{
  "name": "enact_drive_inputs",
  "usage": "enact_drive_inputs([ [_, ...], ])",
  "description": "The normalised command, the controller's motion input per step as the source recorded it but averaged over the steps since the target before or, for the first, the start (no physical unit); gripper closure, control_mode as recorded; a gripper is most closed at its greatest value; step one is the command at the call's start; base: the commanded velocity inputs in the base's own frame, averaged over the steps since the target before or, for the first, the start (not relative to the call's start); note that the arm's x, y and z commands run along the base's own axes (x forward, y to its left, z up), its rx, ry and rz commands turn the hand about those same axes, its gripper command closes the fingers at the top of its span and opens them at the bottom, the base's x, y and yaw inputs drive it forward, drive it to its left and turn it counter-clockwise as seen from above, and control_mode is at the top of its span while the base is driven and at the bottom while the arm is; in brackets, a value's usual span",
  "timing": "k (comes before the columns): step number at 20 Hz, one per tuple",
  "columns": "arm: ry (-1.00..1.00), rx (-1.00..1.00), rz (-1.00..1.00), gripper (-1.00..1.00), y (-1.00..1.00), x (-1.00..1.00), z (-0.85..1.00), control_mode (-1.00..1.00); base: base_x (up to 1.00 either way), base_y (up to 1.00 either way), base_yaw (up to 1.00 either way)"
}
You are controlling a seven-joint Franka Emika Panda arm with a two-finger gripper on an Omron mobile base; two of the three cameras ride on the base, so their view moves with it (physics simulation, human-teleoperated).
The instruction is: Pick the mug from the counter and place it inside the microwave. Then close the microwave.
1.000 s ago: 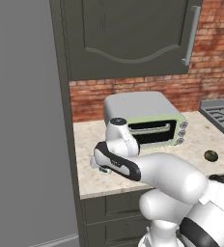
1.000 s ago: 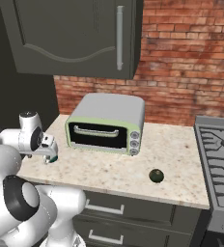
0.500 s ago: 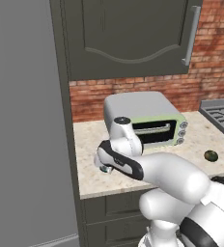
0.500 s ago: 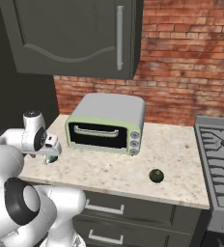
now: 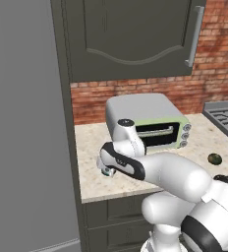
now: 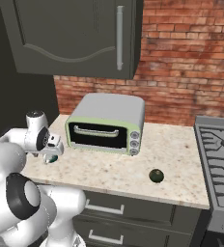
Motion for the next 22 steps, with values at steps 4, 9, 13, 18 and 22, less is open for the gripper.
enact_drive_inputs([
  [4,0.00,0.00,0.00,-1.00,0.09,0.18,-0.11,-1.00,0.00,0.00,0.00],
  [9,0.00,0.00,0.00,-1.00,0.14,0.06,-0.06,-1.00,0.00,0.00,0.00],
  [13,0.00,0.00,0.00,-1.00,0.13,0.00,-0.07,-1.00,0.00,0.00,0.00],
  [18,0.00,0.00,0.00,-1.00,0.04,0.00,-0.08,-1.00,0.00,0.00,0.00],
  [22,0.00,0.00,0.00,-1.00,0.00,0.00,-0.02,-1.00,0.00,0.00,0.00],
])
